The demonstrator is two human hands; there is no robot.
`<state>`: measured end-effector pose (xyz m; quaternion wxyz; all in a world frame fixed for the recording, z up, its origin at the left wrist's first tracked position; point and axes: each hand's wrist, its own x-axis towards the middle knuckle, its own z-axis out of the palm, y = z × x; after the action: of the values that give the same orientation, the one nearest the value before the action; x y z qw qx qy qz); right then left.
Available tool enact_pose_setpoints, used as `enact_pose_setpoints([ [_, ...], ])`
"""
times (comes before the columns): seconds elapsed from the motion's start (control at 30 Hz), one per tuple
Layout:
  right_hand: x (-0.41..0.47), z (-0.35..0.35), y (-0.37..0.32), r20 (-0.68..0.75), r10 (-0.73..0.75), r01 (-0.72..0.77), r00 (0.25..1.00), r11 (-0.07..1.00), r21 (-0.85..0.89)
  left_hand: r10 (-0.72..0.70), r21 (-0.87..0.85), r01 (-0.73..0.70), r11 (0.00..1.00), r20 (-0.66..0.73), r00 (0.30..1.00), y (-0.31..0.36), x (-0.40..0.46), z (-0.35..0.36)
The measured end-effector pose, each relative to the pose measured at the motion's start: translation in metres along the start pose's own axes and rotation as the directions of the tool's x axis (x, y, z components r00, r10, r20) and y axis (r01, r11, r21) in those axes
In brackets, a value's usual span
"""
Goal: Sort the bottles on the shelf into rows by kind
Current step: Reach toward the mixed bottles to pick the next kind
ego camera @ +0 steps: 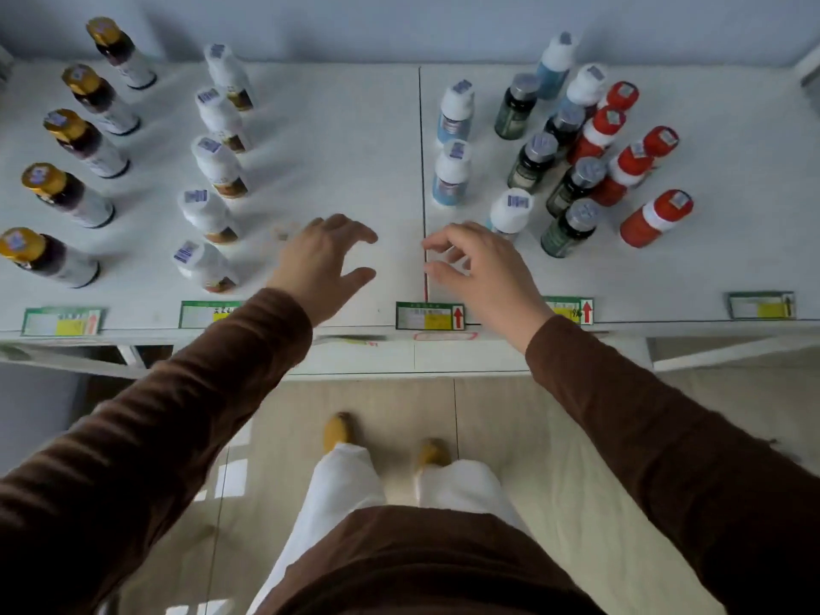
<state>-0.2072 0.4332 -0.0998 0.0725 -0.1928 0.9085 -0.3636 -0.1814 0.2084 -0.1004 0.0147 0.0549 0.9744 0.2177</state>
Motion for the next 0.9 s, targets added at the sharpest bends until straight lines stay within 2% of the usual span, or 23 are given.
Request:
enact_pose_setpoints([
  [0.2, -0.059, 0.028, 0.043, 0.033, 0.24, -0.241, 0.97, 0.94, 0.243, -0.111, -0.095, 0.113, 0.989, 0.03, 0.993, 0.016, -0.034, 0.058],
  [0.43, -0.082, 0.073, 0.061, 0.158, 0.516, -0.515, 0.842, 0.68, 0.522, -0.198, -0.167, 0.175, 0.97, -0.133, 0.971, 0.018, -0.039, 0.098],
  [0.57, -0.077, 0.087, 0.059, 0.171, 0.607, -0.559, 0.776, 0.536, 0.633, -0.205, -0.214, 0.164, 0.963, -0.185, 0.961, 0.016, -0.039, 0.11],
  [0.7, -0.076, 0.094, 0.06, 0.151, 0.657, -0.553, 0.739, 0.463, 0.693, -0.2, -0.245, 0.148, 0.958, -0.204, 0.958, 0.011, -0.04, 0.115],
  [0.9, -0.076, 0.095, 0.069, 0.106, 0.647, -0.534, 0.755, 0.513, 0.672, -0.194, -0.263, 0.139, 0.955, -0.196, 0.961, 0.01, -0.04, 0.116],
])
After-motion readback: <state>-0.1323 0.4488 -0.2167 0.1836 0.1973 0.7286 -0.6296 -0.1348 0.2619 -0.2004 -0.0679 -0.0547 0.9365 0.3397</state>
